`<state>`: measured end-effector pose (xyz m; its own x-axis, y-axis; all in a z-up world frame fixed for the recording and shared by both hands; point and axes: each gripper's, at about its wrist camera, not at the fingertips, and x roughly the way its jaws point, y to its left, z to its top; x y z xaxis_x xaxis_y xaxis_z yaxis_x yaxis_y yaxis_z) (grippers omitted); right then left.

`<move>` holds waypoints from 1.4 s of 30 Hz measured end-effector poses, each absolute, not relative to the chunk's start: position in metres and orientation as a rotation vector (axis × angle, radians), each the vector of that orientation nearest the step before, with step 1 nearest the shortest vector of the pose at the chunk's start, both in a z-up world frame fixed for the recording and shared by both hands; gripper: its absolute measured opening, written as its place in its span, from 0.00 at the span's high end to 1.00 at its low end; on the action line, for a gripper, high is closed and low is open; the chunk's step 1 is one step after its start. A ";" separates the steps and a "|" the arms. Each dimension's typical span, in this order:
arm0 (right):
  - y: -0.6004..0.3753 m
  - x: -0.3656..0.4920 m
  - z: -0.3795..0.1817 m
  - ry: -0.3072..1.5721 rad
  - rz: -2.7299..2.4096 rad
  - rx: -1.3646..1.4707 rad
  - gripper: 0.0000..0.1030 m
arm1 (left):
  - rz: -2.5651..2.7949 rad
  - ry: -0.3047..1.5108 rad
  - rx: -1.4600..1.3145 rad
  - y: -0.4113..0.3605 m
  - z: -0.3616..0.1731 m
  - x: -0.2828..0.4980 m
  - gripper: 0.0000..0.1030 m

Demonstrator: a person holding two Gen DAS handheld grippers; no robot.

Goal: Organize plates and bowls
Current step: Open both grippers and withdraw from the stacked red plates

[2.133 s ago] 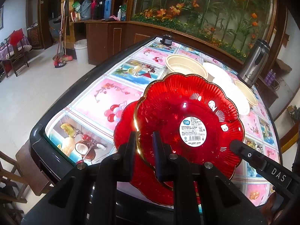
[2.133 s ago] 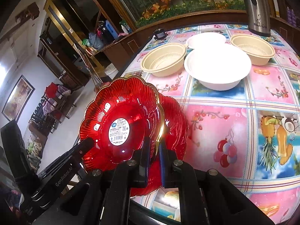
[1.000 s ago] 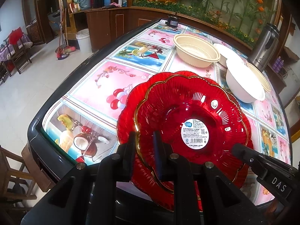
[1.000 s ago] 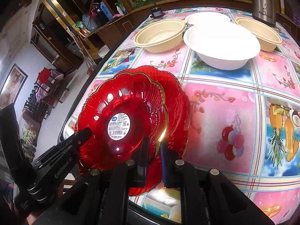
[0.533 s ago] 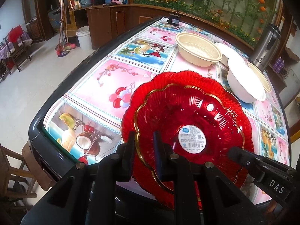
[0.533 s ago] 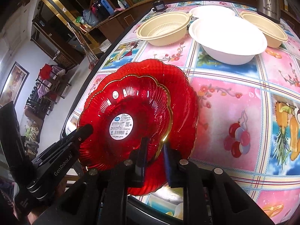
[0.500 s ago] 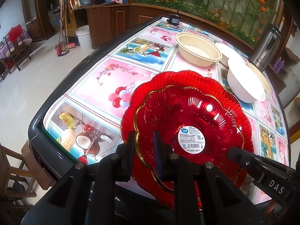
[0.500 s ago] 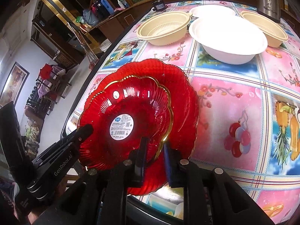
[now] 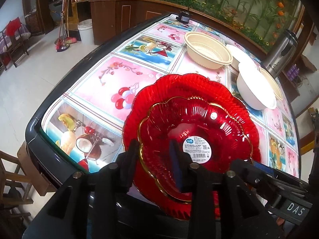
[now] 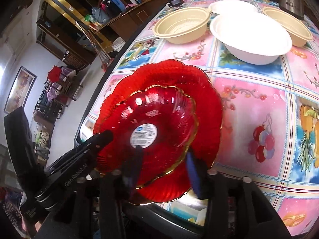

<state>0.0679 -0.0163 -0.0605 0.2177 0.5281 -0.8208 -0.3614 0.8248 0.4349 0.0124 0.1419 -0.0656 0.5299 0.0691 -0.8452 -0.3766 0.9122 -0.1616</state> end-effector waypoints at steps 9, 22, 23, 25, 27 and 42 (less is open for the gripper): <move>-0.026 0.064 -0.054 1.185 0.618 0.195 0.43 | 0.296 0.921 -0.386 0.143 -0.045 0.002 0.27; -0.075 0.066 -0.027 1.059 0.579 0.305 0.41 | 0.206 0.890 -0.298 0.106 -0.023 0.028 0.21; -0.081 0.067 -0.025 1.046 0.573 0.321 0.39 | 0.200 0.882 -0.280 0.100 -0.020 0.032 0.21; -0.096 0.070 -0.021 1.016 0.554 0.356 0.34 | 0.180 0.866 -0.260 0.092 -0.015 0.040 0.21; -0.110 0.075 -0.018 0.997 0.526 0.383 0.30 | 0.155 0.856 -0.252 0.083 -0.010 0.053 0.21; -0.188 0.160 -0.024 1.024 0.322 0.527 0.13 | 0.086 1.014 -0.244 0.035 -0.027 0.173 0.21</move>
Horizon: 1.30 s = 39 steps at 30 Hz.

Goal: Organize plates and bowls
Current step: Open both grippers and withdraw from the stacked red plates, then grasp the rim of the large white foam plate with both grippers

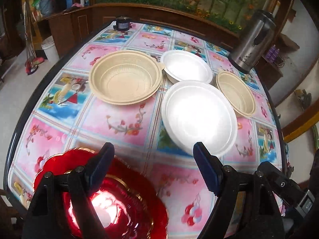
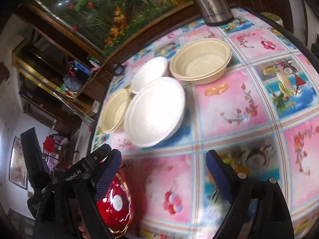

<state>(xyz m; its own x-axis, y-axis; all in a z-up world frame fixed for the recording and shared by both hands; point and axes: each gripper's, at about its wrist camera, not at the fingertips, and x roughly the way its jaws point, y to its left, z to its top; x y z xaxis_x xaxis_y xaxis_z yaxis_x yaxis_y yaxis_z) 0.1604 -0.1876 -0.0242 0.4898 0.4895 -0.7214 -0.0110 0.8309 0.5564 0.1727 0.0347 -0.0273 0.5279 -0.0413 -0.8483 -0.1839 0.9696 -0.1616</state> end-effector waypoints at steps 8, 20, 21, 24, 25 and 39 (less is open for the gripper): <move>-0.201 0.218 -0.050 1.089 0.298 0.610 0.15 | 0.137 1.059 -0.251 0.026 -0.041 0.209 0.21; -0.190 0.255 -0.071 1.137 0.311 0.608 0.44 | 0.148 1.130 -0.259 0.017 -0.065 0.234 0.21; -0.189 0.257 -0.072 1.140 0.309 0.597 0.46 | 0.146 1.132 -0.267 0.017 -0.066 0.235 0.22; -0.186 0.258 -0.075 1.150 0.308 0.586 0.56 | 0.126 1.149 -0.286 0.016 -0.070 0.239 0.48; -0.184 0.259 -0.077 1.156 0.308 0.579 0.61 | 0.114 1.163 -0.293 0.015 -0.073 0.241 0.59; -0.182 0.245 -0.070 1.133 0.308 0.517 0.91 | 0.083 1.137 -0.272 0.007 -0.063 0.226 0.90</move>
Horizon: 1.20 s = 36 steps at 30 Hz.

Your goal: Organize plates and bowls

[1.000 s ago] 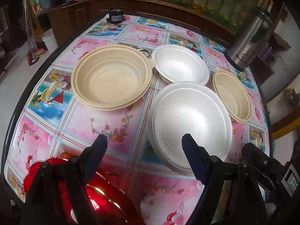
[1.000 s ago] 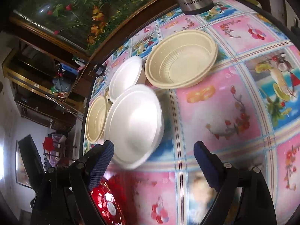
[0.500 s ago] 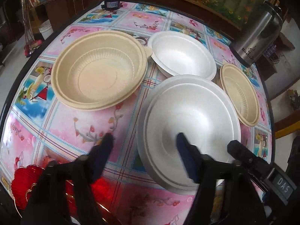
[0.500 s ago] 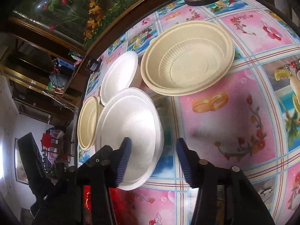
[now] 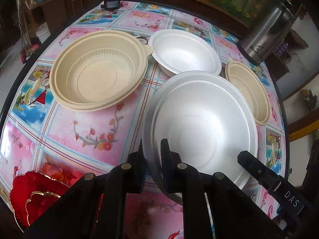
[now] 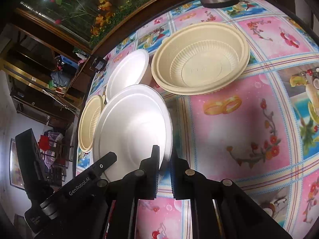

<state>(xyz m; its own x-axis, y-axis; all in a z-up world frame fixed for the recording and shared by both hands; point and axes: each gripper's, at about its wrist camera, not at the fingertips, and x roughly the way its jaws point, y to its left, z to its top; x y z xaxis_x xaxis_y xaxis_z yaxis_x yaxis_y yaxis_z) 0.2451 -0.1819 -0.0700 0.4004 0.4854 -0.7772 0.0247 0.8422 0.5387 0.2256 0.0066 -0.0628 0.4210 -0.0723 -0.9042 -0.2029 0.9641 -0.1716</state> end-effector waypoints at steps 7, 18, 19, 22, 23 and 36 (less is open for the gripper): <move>-0.189 0.224 -0.059 1.103 0.303 0.513 0.91 | 0.054 1.110 -0.270 0.003 -0.052 0.207 0.90; -0.183 0.190 -0.039 1.055 0.328 0.482 0.91 | 0.052 1.058 -0.262 0.011 -0.040 0.173 0.90; -0.182 0.186 -0.038 1.051 0.332 0.480 0.91 | 0.053 1.052 -0.260 0.012 -0.039 0.169 0.90; -0.180 0.178 -0.033 1.039 0.342 0.474 0.91 | 0.053 1.032 -0.260 0.015 -0.035 0.159 0.89; -0.179 0.175 -0.030 1.033 0.346 0.470 0.91 | 0.052 1.026 -0.264 0.016 -0.033 0.154 0.89; -0.167 0.131 -0.011 0.987 0.373 0.423 0.91 | 0.044 0.980 -0.266 0.025 -0.024 0.116 0.89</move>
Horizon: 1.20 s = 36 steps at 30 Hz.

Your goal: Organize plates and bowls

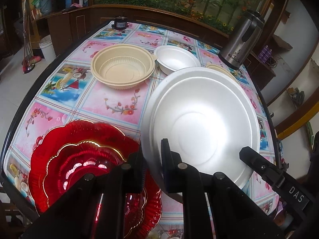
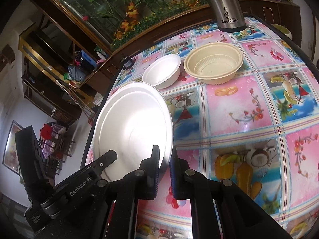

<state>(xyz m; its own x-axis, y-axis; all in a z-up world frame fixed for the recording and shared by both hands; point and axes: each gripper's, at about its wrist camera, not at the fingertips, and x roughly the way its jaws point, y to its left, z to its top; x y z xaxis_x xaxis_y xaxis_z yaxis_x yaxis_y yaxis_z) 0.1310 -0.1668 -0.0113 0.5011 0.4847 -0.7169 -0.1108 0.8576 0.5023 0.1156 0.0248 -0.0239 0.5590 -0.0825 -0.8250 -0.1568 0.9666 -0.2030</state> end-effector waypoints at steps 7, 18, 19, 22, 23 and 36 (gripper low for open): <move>-0.172 0.116 -0.009 0.973 0.370 0.420 0.91 | 0.034 0.954 -0.247 0.018 -0.018 0.102 0.89; -0.164 0.099 0.001 0.943 0.399 0.409 0.91 | 0.064 0.895 -0.233 0.030 -0.010 0.078 0.88; -0.162 0.097 0.002 0.944 0.406 0.407 0.91 | 0.067 0.895 -0.237 0.033 -0.010 0.076 0.88; -0.154 0.093 0.003 0.941 0.420 0.395 0.91 | 0.078 0.896 -0.251 0.042 -0.012 0.070 0.88; -0.151 0.092 0.003 0.943 0.427 0.391 0.91 | 0.080 0.895 -0.254 0.044 -0.013 0.067 0.88; -0.106 0.081 -0.003 0.968 0.524 0.337 0.91 | 0.154 0.879 -0.297 0.084 -0.018 0.037 0.88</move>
<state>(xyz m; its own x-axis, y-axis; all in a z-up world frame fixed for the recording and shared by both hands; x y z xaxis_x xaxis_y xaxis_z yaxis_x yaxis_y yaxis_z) 0.0808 -0.1064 -0.0027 0.4584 0.5617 -0.6887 -0.2699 0.8263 0.4944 0.0371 0.0845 -0.0184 0.6301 0.0109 -0.7765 -0.2537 0.9479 -0.1925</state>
